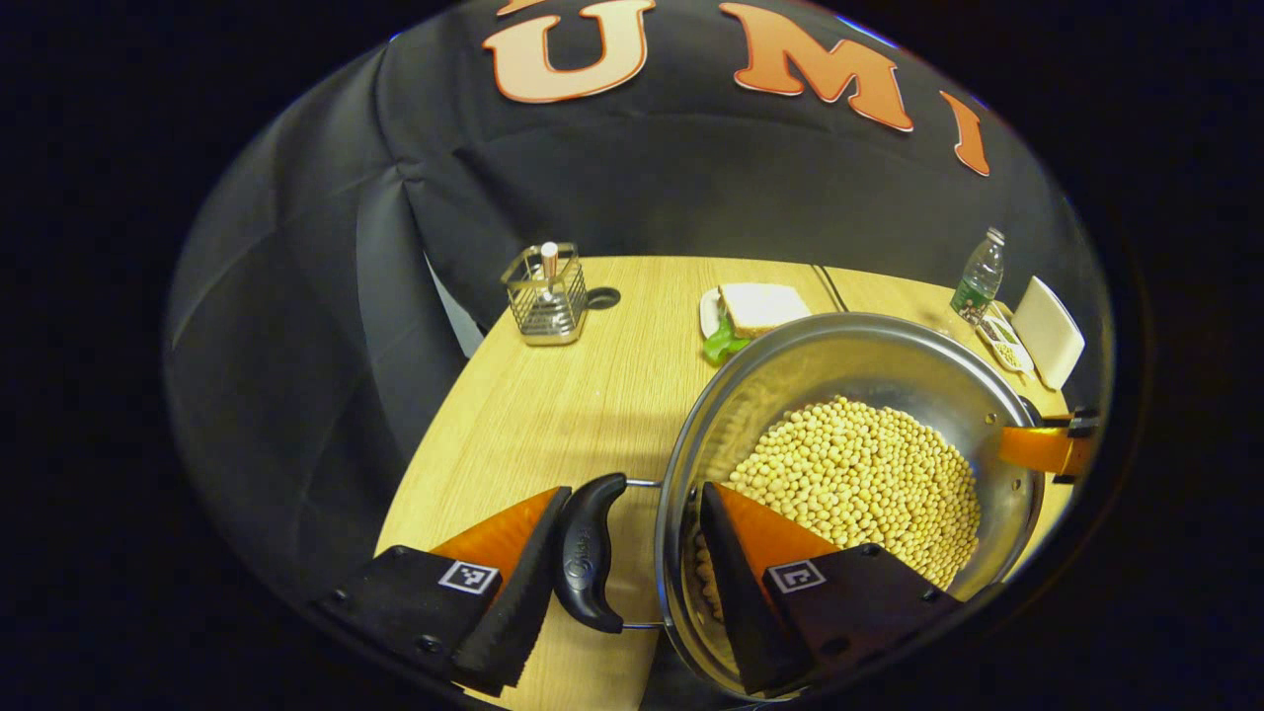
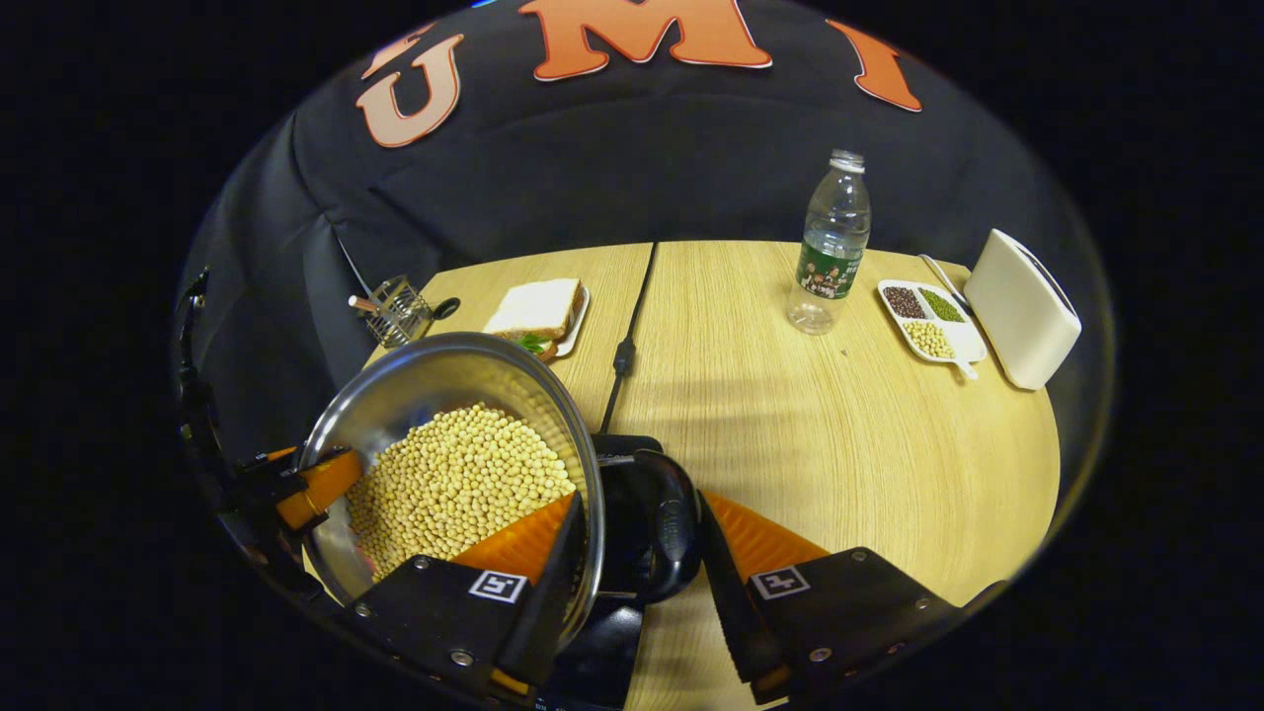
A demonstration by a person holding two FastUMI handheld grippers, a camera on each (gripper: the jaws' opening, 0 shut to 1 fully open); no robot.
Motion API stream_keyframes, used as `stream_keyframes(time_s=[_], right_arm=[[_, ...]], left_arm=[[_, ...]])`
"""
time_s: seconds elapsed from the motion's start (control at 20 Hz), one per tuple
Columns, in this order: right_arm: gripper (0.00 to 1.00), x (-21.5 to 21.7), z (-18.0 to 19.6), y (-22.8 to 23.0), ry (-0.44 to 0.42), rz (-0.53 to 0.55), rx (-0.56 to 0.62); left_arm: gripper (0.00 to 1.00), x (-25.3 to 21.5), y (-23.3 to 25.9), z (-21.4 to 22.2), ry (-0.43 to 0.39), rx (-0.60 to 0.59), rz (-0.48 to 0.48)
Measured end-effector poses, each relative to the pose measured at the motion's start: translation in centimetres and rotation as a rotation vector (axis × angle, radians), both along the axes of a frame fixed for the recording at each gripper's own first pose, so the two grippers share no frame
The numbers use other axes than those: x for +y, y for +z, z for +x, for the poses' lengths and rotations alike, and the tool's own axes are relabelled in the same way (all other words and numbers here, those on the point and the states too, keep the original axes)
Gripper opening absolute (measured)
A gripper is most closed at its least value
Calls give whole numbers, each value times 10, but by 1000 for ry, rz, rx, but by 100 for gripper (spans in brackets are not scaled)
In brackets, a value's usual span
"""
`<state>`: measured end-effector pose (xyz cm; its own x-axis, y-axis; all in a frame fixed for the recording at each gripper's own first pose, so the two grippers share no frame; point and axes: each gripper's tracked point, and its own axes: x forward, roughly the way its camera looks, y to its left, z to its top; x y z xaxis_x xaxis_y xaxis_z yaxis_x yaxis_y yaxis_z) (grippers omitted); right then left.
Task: First push the handle of the pot to place it horizontally, then grasp the pot with both hands and set it on the induction cooktop.
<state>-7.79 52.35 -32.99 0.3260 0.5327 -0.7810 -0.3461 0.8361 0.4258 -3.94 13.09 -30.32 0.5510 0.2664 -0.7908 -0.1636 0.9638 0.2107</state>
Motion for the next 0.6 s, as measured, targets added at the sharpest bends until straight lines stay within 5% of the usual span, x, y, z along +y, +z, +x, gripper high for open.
stream_keyframes(time_s=[0.2,0.3,0.5,0.55,0.6], right_arm=[[84,-49,30,37,-86,57,-122],[80,-88,50,56,-133,50,-200],[88,-190,91,119,-219,38,-392],[89,-219,101,137,-240,27,-448],[90,-250,108,152,-258,6,-501]], left_arm=[[87,-9,54,30,-112,-134,96],[87,-25,83,47,-156,-207,118],[95,-68,141,75,-187,-341,82],[88,-82,159,80,-190,-374,63],[97,-93,176,87,-194,-416,47]])
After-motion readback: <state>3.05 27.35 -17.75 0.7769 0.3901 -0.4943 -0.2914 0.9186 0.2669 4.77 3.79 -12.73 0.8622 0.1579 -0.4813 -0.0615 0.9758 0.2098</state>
